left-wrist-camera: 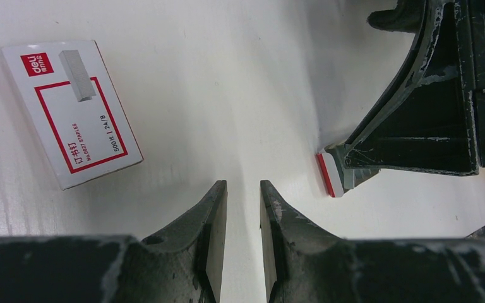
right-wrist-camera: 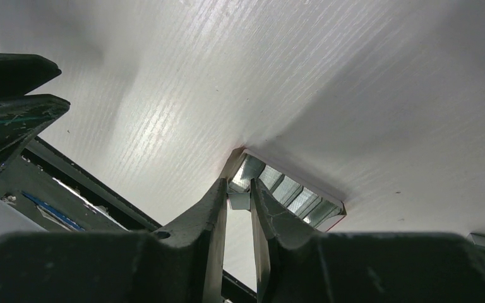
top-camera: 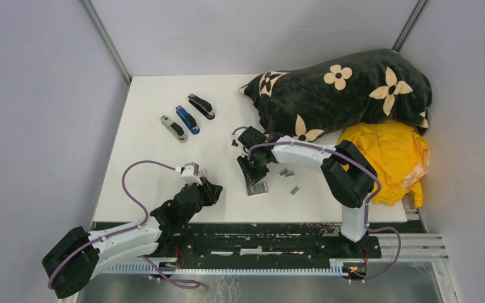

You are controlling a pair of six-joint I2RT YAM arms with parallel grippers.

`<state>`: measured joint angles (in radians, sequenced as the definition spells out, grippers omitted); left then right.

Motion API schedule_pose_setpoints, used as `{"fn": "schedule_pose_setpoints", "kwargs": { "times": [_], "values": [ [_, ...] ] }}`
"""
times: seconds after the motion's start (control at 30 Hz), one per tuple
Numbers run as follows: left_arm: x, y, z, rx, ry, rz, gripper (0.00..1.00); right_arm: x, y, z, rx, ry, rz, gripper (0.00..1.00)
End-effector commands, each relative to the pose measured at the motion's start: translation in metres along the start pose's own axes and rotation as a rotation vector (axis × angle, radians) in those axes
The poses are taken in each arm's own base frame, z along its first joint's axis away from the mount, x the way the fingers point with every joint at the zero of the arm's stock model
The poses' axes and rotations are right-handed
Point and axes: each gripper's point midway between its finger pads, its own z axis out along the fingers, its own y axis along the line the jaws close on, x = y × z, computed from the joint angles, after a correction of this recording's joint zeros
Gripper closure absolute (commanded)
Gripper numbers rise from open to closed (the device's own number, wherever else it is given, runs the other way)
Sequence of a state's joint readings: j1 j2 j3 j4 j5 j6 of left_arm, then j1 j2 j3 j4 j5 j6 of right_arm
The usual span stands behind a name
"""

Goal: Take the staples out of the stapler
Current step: Place the staple in the staple box.

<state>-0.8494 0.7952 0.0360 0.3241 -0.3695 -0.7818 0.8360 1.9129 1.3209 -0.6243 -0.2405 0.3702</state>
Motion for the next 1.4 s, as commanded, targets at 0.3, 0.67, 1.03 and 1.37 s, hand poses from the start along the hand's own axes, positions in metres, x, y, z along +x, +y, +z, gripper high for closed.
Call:
{"fn": "schedule_pose_setpoints", "kwargs": {
  "times": [0.3, 0.67, 1.03, 1.37],
  "values": [
    [-0.0111, -0.0013, 0.0026, -0.001, -0.052, 0.023, 0.67, -0.0016, 0.0015, 0.0036, 0.001, -0.015, 0.007, 0.74],
    [-0.0108, -0.0013, 0.0026, -0.002, -0.052, 0.024, 0.67, -0.0006, 0.0038, 0.0060, -0.011, -0.010, 0.015, 0.73],
    [-0.0112, -0.0016, 0.0023, 0.000, -0.053, 0.023, 0.67, 0.0029, 0.0023, 0.0066, -0.008, -0.004, 0.017, 0.73],
    [-0.0111, -0.0010, 0.0022, -0.001, -0.054, 0.021, 0.67, 0.0059, 0.0021, 0.0047, -0.009, -0.005, 0.020, 0.74]
  ]
}}
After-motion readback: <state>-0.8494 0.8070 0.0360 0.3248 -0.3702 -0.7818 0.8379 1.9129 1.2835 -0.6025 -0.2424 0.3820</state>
